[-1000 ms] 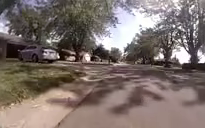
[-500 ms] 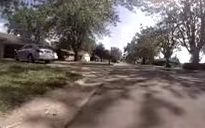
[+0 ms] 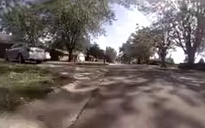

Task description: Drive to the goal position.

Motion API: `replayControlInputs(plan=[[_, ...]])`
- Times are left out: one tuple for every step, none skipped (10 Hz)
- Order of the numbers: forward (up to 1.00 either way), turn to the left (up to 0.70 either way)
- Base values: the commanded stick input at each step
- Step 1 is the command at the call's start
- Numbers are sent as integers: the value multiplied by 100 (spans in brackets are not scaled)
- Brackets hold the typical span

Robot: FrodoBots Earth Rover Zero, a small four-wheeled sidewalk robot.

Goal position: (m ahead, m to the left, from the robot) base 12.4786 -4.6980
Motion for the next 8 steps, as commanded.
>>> replayControlInputs(plan=[[100,0],[100,-8],[100,-18],[100,-34],[100,-34],[100,-32],[100,-16],[100,-1]])
